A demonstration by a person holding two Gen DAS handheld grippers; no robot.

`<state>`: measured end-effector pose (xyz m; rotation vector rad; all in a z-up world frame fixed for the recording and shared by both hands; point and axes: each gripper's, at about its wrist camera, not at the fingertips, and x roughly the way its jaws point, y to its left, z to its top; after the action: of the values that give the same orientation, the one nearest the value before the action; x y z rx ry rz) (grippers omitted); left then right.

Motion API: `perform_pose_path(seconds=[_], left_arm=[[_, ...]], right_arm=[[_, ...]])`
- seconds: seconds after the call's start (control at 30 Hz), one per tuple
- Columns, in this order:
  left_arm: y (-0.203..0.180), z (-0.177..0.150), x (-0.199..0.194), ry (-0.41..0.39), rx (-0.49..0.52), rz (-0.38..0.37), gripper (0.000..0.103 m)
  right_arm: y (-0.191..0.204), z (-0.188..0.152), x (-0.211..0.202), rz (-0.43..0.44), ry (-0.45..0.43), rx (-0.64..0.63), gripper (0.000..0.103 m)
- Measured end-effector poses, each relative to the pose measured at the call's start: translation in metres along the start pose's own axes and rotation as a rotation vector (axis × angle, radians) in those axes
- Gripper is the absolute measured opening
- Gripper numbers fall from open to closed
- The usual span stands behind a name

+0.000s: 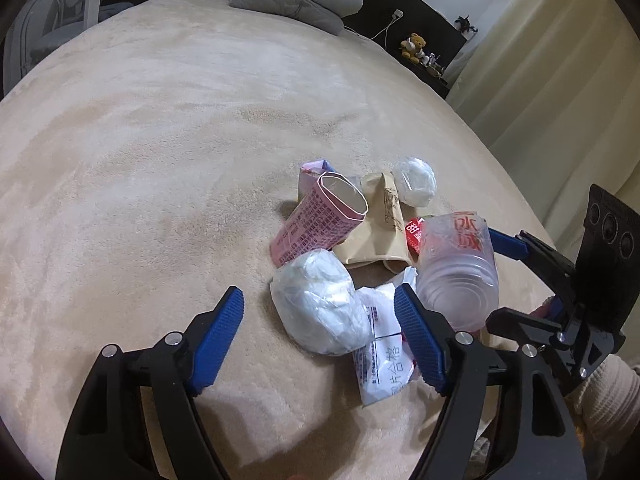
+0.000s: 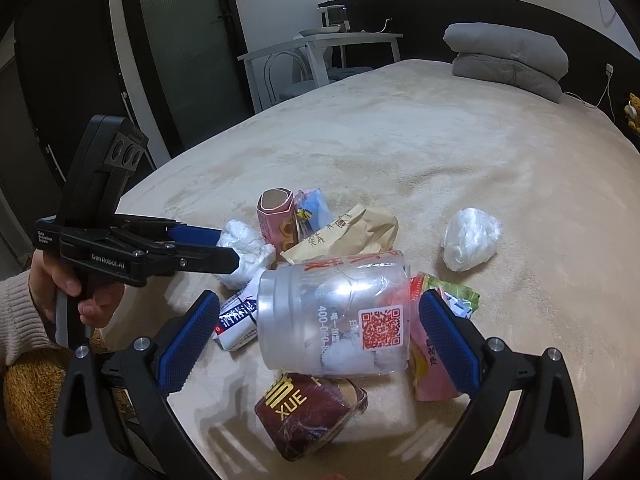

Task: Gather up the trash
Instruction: 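Reach the right tool to the clear plastic cup while the left tool reaches the white tissue, then close the right tool on the clear cup while the left tool grasps the white tissue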

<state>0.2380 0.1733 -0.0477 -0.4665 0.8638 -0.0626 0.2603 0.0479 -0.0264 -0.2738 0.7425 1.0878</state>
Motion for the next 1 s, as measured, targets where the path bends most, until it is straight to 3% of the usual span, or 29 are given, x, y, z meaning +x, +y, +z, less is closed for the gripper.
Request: perform_pose_path(seconds=[0.07,0.13,0.23,0.67,1.0], left_arm=[[0.000,0.002,0.007,0.024,0.012,-0.020,0.063],[-0.001,0.003,0.014,0.034,0.029,0.013,0.053],[0.000,0.003,0.016,0.030,0.027,0.009,0.050],[-0.009,-0.008,-0.016,-0.061,0.022,0.023,0.049],[-0.037,-0.024,-0.057,-0.164,0.003,-0.021,0.049]], right_arm=[[0.000,-0.001,0.003,0.002,0.013,-0.010,0.089],[0.001,-0.003,0.007,-0.011,0.026,-0.026,0.075],[0.001,-0.005,0.009,-0.030,0.034,-0.031,0.070],[0.015,-0.008,-0.028,-0.054,-0.069,-0.039,0.070],[0.023,-0.019,-0.072,-0.085,-0.142,0.020,0.070]])
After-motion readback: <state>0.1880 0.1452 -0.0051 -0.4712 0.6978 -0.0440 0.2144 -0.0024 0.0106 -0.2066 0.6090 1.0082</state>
